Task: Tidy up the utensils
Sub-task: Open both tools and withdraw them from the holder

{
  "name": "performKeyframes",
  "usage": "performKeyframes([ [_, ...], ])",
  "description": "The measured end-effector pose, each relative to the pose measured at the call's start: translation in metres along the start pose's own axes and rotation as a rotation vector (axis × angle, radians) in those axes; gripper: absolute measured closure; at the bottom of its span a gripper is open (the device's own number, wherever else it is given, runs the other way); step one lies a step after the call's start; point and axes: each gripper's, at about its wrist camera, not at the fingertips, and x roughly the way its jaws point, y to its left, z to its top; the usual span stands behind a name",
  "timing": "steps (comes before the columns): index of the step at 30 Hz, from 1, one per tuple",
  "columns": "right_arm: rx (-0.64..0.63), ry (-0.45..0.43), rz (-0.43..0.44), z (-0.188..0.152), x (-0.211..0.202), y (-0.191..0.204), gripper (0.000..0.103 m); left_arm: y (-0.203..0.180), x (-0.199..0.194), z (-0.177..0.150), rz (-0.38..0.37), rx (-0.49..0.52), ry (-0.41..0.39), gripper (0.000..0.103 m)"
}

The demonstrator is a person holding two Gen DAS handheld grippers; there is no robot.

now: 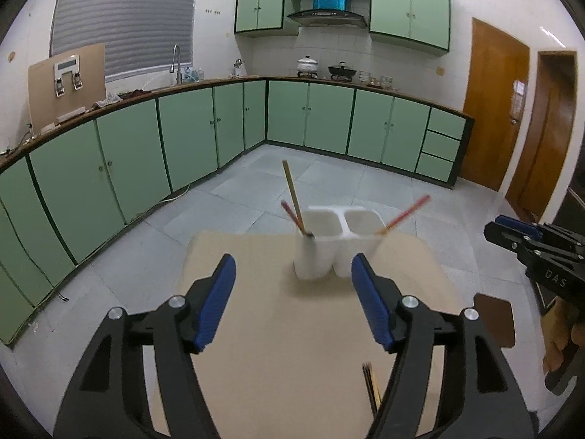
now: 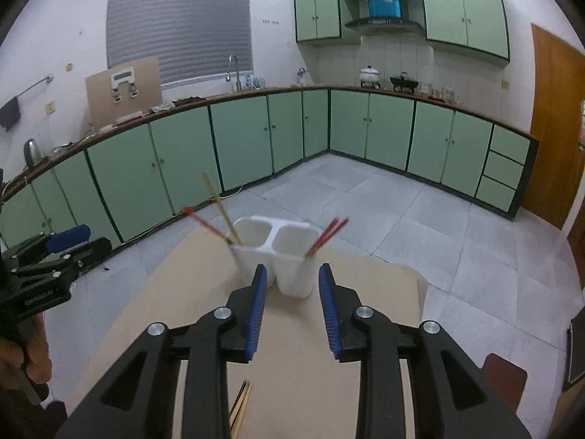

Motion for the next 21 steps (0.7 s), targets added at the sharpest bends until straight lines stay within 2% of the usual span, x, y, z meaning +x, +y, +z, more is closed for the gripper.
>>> performKeyframes([
  [6, -0.035, -0.038, -0.004, -0.044, -0.051, 0.025, 0.07, -0.003, -0.054, -0.046, -0.005, -0.041, -0.019, 0.032],
  [8, -0.03, -0.052, -0.004, -0.062, -0.07, 0.031, 0.064, -0.005, -0.073, -0.067, -0.006, -0.054, -0.026, 0.031],
  [12, -0.005, -0.046, 0.0, -0.1, -0.092, 0.036, 0.063, -0.009, -0.101, -0.107, 0.015, -0.056, -0.037, 0.029],
  [17, 0.022, 0.003, 0.009, -0.165, -0.103, 0.042, 0.063, -0.011, -0.12, -0.154, 0.022, -0.055, -0.065, 0.025],
  [21, 0.045, 0.066, -0.009, -0.219, -0.097, 0.042, 0.063, -0.023, -0.109, -0.202, -0.013, -0.037, -0.026, 0.024],
])
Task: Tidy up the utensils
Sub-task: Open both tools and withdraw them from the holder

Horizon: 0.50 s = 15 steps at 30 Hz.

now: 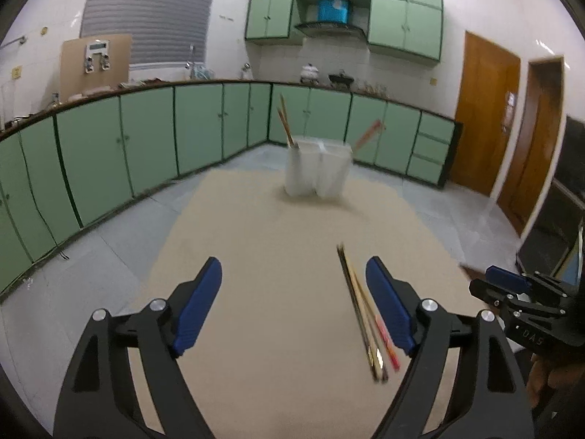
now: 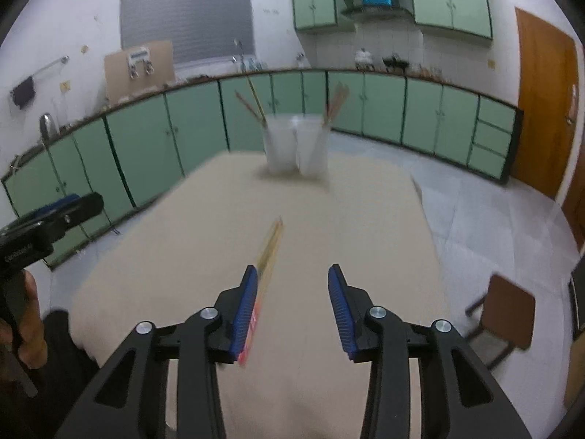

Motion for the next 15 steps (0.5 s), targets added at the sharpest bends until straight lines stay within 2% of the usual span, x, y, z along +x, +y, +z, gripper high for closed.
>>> performKeyframes([
  [2, 0.06, 0.049, -0.001, -0.024, 0.006, -0.009, 0.063, -0.004, 0.01, -0.021, -0.01, -0.007, 0.032, 0.024],
  [6, 0.125, 0.079, -0.02, -0.05, 0.006, -0.024, 0.063, -0.022, 0.037, -0.059, -0.034, 0.011, 0.088, 0.026],
  [9, 0.139, 0.089, -0.03, -0.057, 0.008, -0.031, 0.063, -0.036, 0.051, -0.075, -0.068, 0.032, 0.106, 0.029],
  [13, 0.142, 0.093, -0.024, -0.058, 0.011, -0.036, 0.063, -0.052, 0.06, -0.087, -0.079, 0.082, 0.11, 0.039],
  [15, 0.138, 0.092, -0.017, -0.056, 0.014, -0.034, 0.063, -0.054, 0.063, -0.089, -0.074, 0.091, 0.106, 0.041],
])
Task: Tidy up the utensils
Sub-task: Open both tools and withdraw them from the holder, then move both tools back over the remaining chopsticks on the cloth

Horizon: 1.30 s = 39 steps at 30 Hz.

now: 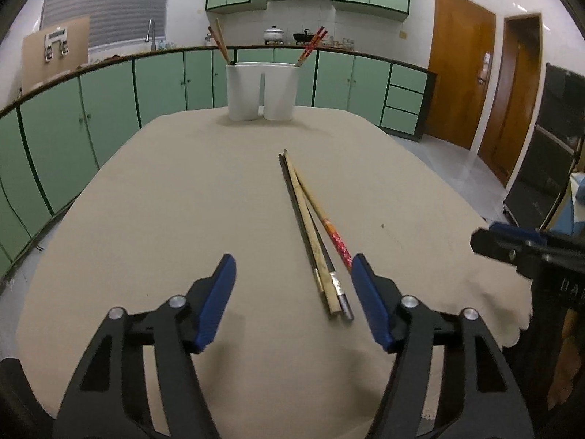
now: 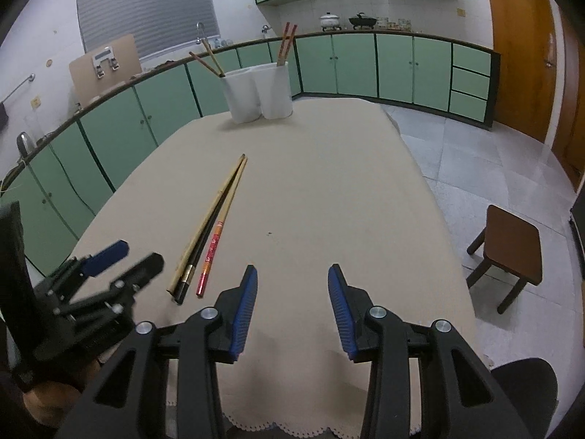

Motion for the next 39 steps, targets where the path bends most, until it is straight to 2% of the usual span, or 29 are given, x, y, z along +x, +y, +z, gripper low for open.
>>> performKeyframes([
  [7, -0.015, 0.031, 0.01, -0.005, 0.015, 0.007, 0.063, 0.0, 0.014, -0.009, -0.034, -0.004, 0.049, 0.066],
  [14, -0.023, 0.042, 0.006, -0.006, 0.016, 0.011, 0.063, -0.006, 0.009, -0.008, -0.064, -0.012, 0.033, 0.066],
  [19, -0.025, 0.044, 0.004, -0.006, 0.016, 0.01, 0.063, -0.007, 0.02, -0.014, -0.073, -0.016, 0.078, 0.068],
  [22, -0.033, 0.043, 0.006, -0.006, 0.016, 0.012, 0.063, -0.003, 0.024, -0.015, -0.095, -0.032, 0.101, 0.095],
  [27, -0.038, 0.053, 0.014, -0.009, 0.02, 0.017, 0.063, 0.005, 0.016, -0.012, -0.087, -0.077, 0.061, 0.097],
  [34, -0.091, 0.075, 0.044, -0.013, 0.033, 0.035, 0.063, 0.028, 0.001, -0.008, -0.023, -0.152, 0.005, 0.097],
  [39, -0.116, 0.077, 0.074, -0.016, 0.04, 0.051, 0.064, 0.036, 0.003, -0.013, 0.028, -0.167, 0.021, 0.097],
])
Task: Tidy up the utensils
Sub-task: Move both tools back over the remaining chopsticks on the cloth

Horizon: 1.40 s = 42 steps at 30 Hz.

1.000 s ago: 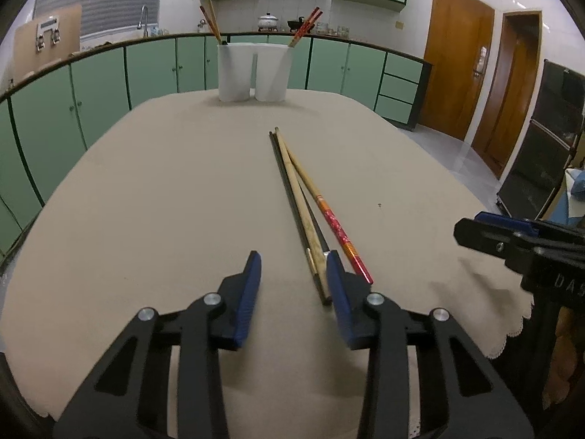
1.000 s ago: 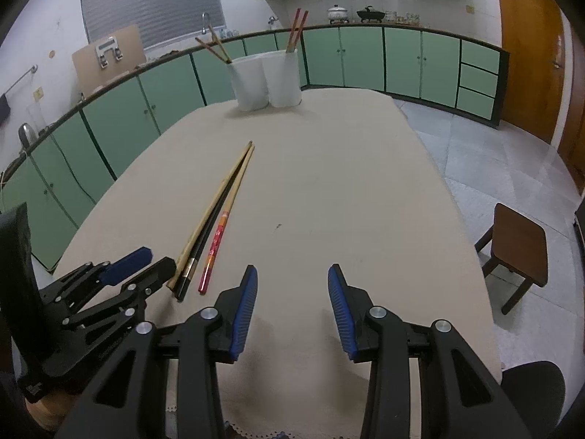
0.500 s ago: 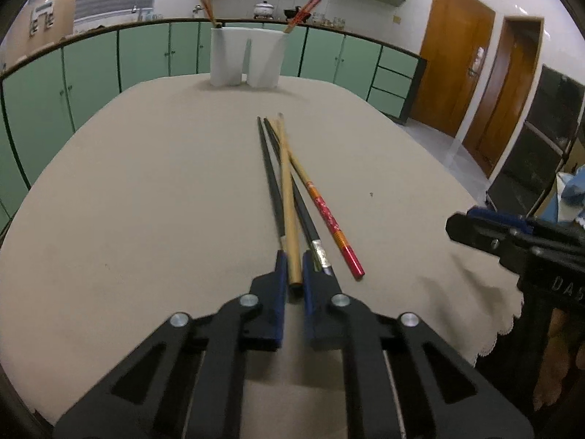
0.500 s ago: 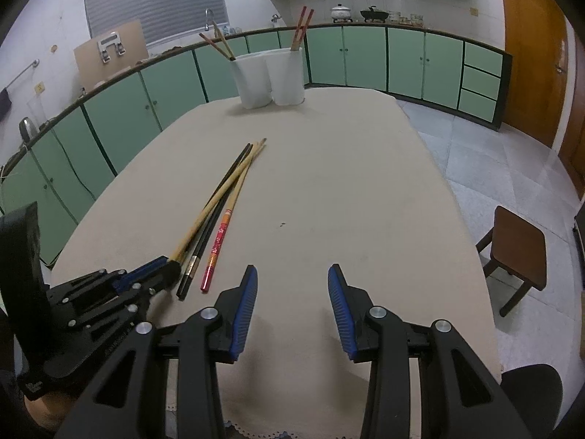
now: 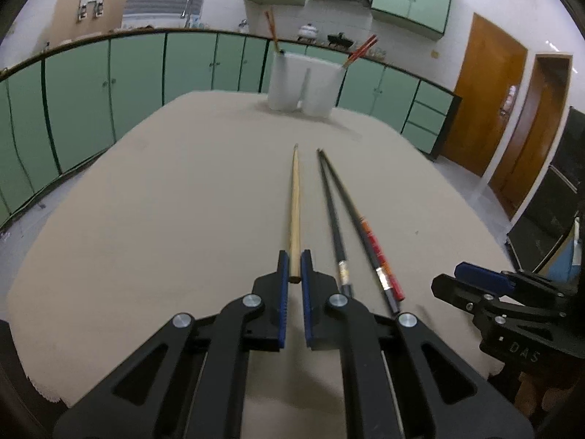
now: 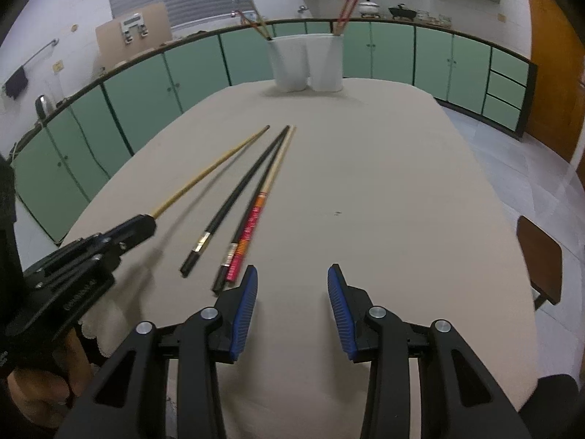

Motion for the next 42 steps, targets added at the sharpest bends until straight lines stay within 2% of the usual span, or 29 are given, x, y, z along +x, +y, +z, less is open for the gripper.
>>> performKeyframes([
  [2, -0.015, 0.004, 0.019, 0.0, 0.004, 0.007, 0.067, 0.0, 0.004, -0.002, 0.022, 0.01, 0.016, 0.097],
  [7, -0.048, 0.016, 0.037, -0.003, 0.013, 0.019, 0.068, 0.005, 0.008, -0.006, 0.061, 0.0, 0.052, 0.093],
  [11, -0.098, 0.004, 0.007, -0.007, 0.015, 0.024, 0.069, 0.006, 0.005, -0.009, 0.059, 0.01, 0.055, 0.092],
  [16, -0.076, 0.0, -0.004, -0.009, 0.012, 0.018, 0.072, 0.0, 0.005, -0.01, 0.054, 0.042, 0.051, 0.079],
  [18, -0.081, -0.001, 0.004, -0.008, 0.013, 0.02, 0.07, -0.002, 0.005, -0.011, 0.055, 0.056, 0.047, 0.077],
  [22, -0.094, -0.019, -0.001, -0.006, 0.017, 0.024, 0.072, 0.0, 0.006, -0.011, 0.068, 0.065, 0.04, 0.077],
  [24, -0.091, -0.029, -0.013, -0.004, 0.019, 0.023, 0.081, 0.002, 0.007, -0.01, 0.09, 0.08, 0.036, 0.079],
  [25, -0.089, -0.034, -0.023, -0.002, 0.021, 0.022, 0.092, 0.003, 0.006, -0.011, 0.098, 0.086, 0.034, 0.089],
  [26, -0.078, -0.037, -0.034, -0.001, 0.022, 0.019, 0.096, 0.003, 0.006, -0.011, 0.104, 0.09, 0.033, 0.096],
  [33, 0.03, -0.057, -0.118, -0.003, 0.016, -0.007, 0.097, 0.008, 0.002, -0.012, 0.154, 0.073, 0.023, 0.097],
  [42, 0.013, -0.061, -0.082, -0.01, 0.013, -0.006, 0.096, 0.005, 0.004, -0.01, 0.159, 0.092, 0.021, 0.092],
])
